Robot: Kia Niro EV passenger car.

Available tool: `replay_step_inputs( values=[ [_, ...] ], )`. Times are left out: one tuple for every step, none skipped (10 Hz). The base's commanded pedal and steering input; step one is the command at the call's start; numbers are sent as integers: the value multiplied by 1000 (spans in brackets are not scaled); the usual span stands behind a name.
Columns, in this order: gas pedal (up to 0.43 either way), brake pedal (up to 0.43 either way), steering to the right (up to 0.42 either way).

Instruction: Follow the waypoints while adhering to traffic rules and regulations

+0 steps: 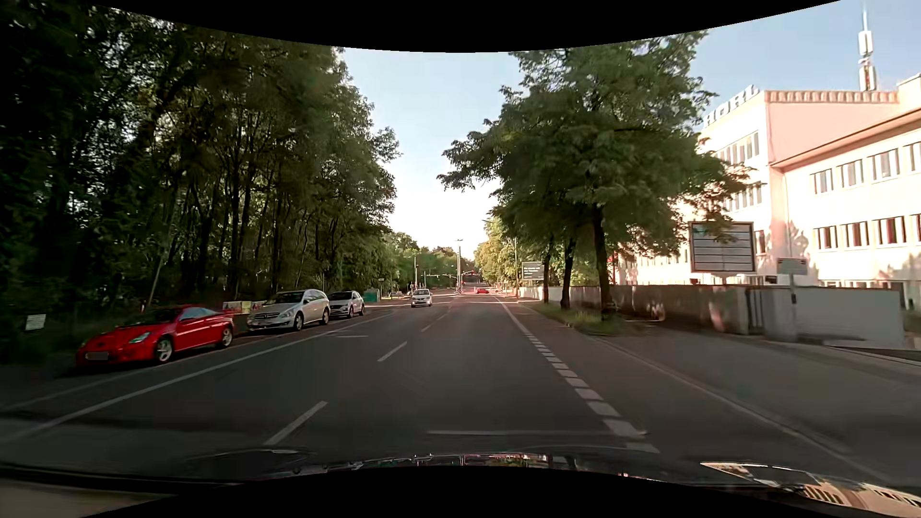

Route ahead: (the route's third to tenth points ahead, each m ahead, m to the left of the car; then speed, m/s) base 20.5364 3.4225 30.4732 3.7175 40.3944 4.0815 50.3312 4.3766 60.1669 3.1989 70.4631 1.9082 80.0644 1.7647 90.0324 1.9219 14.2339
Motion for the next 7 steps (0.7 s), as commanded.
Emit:
replay_step_inputs(
  values=[
    [87,6,0],
    [87,6,0],
    [87,6,0],
    [87,6,0],
    [87,6,0],
    [87,6,1],
    [87,6,0]
  ],
)
